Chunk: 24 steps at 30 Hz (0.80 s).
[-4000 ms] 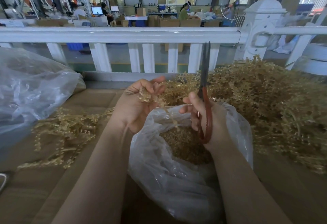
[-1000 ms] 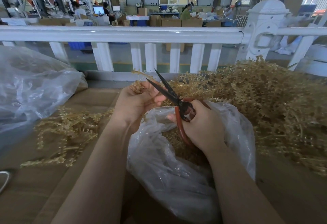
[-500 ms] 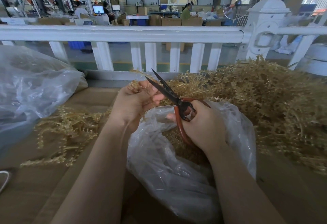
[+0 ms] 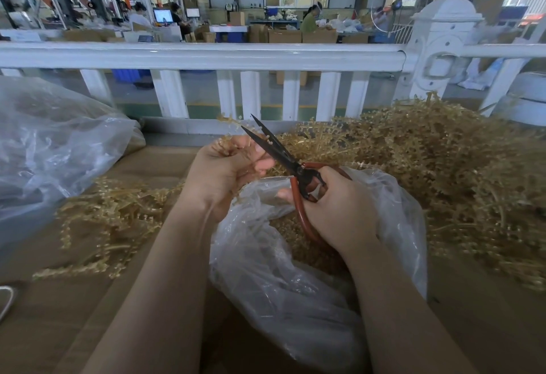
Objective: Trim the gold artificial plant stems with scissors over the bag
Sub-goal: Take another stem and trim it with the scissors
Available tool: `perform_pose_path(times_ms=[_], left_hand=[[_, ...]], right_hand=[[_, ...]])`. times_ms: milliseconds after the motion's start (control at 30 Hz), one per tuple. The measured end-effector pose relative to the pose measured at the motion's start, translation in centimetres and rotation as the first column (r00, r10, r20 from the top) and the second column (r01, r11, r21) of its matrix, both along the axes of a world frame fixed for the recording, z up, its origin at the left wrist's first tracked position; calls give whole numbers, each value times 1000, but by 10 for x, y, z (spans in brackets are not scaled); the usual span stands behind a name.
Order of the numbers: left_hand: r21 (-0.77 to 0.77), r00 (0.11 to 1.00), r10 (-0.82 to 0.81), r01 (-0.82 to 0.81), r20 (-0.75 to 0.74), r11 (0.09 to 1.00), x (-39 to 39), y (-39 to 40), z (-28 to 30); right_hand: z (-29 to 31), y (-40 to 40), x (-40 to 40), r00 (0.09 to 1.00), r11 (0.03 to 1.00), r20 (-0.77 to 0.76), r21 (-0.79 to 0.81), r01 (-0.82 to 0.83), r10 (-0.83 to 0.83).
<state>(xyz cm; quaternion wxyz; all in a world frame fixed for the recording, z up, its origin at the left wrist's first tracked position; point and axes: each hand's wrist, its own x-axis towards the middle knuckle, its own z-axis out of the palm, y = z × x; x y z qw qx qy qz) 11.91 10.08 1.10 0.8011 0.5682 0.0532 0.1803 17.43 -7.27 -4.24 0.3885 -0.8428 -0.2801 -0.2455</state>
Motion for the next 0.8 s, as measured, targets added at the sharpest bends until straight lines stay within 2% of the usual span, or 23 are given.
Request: perform_pose_path(times_ms=[600, 800], left_hand=[[-10, 1000, 9, -9, -8, 1000, -2, 0, 1], [46, 1000, 5, -4, -16, 999, -1, 0, 1]], right_hand=[[-2, 0, 1, 998, 998, -6, 12, -65, 65], [-2, -1, 2, 998, 998, 14, 15, -66, 66]])
